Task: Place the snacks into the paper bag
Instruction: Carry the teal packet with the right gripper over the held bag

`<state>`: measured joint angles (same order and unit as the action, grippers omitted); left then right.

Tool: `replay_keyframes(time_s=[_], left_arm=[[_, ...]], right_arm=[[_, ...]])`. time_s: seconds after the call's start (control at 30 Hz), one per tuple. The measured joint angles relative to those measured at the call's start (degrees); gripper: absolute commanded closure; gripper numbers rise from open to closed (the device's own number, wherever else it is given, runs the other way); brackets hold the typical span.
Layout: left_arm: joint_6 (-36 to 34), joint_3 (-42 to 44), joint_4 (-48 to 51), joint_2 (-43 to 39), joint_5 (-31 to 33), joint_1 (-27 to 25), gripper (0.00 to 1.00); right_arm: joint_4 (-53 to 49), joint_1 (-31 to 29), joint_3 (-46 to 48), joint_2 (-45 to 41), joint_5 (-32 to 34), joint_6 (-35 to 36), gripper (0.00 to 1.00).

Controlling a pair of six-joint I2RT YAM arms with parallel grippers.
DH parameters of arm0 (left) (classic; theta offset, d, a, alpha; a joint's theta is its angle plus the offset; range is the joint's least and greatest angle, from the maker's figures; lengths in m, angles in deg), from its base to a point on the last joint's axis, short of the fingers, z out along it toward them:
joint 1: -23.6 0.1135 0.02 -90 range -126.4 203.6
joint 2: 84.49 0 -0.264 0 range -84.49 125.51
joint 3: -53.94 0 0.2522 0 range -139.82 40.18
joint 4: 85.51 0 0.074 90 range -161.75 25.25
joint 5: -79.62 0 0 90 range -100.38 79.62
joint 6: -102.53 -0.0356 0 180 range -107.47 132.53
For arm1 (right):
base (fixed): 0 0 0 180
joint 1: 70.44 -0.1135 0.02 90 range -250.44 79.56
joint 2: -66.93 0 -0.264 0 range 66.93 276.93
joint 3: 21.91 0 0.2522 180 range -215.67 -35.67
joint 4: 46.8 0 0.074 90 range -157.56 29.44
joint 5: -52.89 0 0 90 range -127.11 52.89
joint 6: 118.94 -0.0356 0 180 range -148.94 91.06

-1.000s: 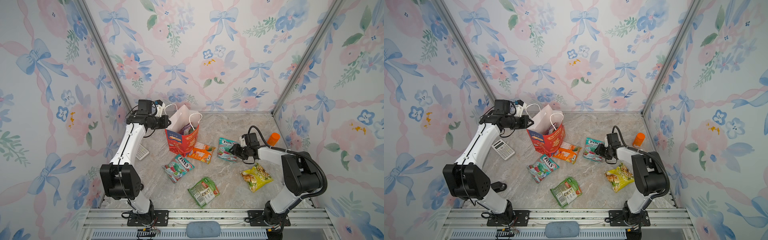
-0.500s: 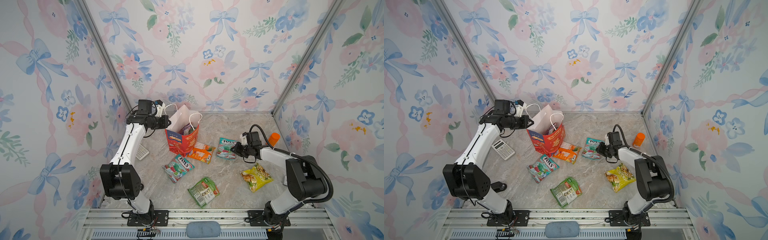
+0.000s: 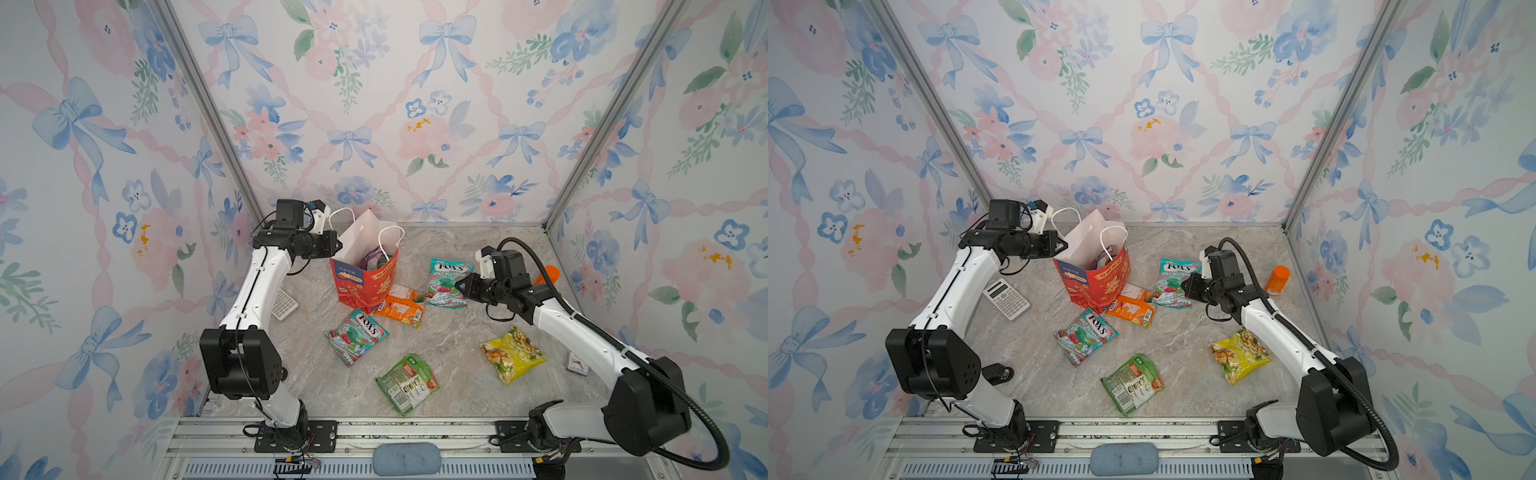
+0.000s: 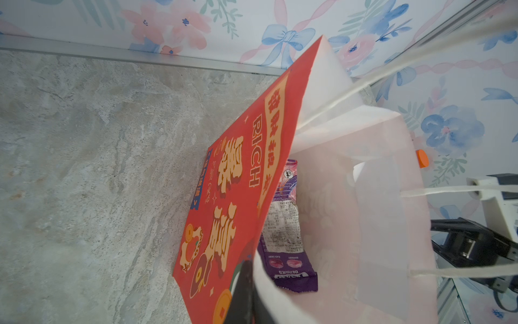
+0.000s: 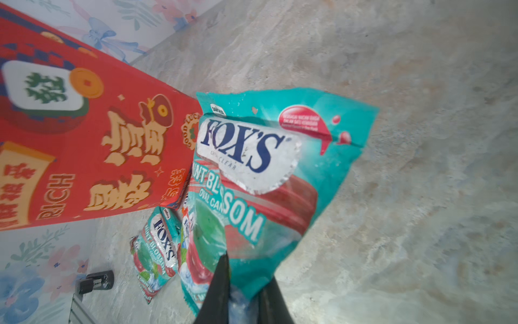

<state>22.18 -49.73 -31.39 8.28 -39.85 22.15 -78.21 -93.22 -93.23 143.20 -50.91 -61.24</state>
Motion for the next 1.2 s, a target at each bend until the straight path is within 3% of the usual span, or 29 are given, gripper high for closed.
replay_keyframes(time_s=[0.4,0.67,0.97,1.2], left_arm=[[0.0,0.02,0.02,-0.15,0.04,0.0,1.0],[0.0,0.02,0.02,-0.28,0.04,0.0,1.0],[0.0,0.15,0.07,-0.63,0.07,0.0,1.0],[0.0,0.5,0.04,-0.92,0.07,0.0,1.0]], right_arm=[[-11.17,-16.37,-12.2,-1.79,4.46,2.19,1.0],[-13.29,-25.18,-20.98,-1.46,5.7,4.5,1.0],[-14.27,-30.29,-27.06,2.73,6.12,6.21,1.0],[-13.2,-30.93,-35.01,8.63,6.8,8.39,1.0]])
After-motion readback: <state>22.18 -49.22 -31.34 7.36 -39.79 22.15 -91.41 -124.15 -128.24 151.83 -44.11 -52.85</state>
